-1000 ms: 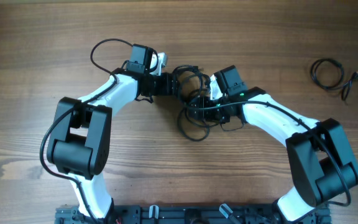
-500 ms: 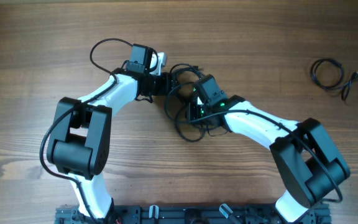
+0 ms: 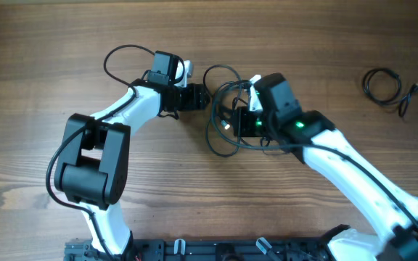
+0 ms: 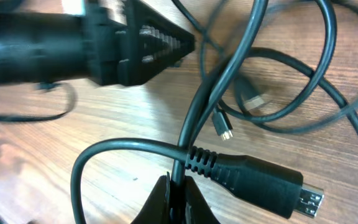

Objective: Untangle cables

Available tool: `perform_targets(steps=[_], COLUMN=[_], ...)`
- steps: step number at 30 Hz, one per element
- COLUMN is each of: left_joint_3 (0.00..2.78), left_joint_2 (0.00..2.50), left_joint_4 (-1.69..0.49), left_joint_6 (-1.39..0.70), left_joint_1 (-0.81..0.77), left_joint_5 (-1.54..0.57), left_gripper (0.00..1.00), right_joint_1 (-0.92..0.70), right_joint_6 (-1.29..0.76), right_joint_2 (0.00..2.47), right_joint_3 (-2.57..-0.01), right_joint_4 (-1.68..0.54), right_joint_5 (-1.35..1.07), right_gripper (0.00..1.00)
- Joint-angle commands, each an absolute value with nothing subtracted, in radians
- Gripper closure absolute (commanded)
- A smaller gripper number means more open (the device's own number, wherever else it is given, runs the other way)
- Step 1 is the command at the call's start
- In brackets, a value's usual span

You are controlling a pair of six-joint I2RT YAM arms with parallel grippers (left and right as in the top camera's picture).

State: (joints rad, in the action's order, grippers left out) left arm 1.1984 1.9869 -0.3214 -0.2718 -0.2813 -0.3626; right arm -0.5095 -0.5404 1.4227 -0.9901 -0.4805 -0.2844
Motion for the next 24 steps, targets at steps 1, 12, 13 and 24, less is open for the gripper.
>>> perform_targets(steps=[1, 12, 13, 24], left_joint_3=[1.182, 1.182, 1.182, 1.182], left_joint_2=[2.009, 2.009, 2.009, 2.009], left_joint_4=[-0.364, -0.393, -0.393, -0.442], left_joint_6=[-0.357, -0.34, -0.318, 0.109], left_joint_1=[-0.239, -0.001, -0.002, 0.025], left_joint_5=[-0.212, -0.817, -0.86, -1.192], left_gripper=[0.24, 0.15, 0.14, 0.0], right_joint_1=[-0.512, -0.512, -0.512, -0.511], right_joint_6=[-0.455, -0.694, -0.72, -0.888], right_joint_2=[1.334, 1.322, 1.327, 1.367], right_joint_3=[-1.012, -1.009, -1.009, -1.008], right_joint_4=[-0.471, 0.002, 0.003, -0.027], right_joint_5=[-0.434, -0.653, -0.631, -0.459], right_gripper=[0.96, 0.96, 0.96, 0.96])
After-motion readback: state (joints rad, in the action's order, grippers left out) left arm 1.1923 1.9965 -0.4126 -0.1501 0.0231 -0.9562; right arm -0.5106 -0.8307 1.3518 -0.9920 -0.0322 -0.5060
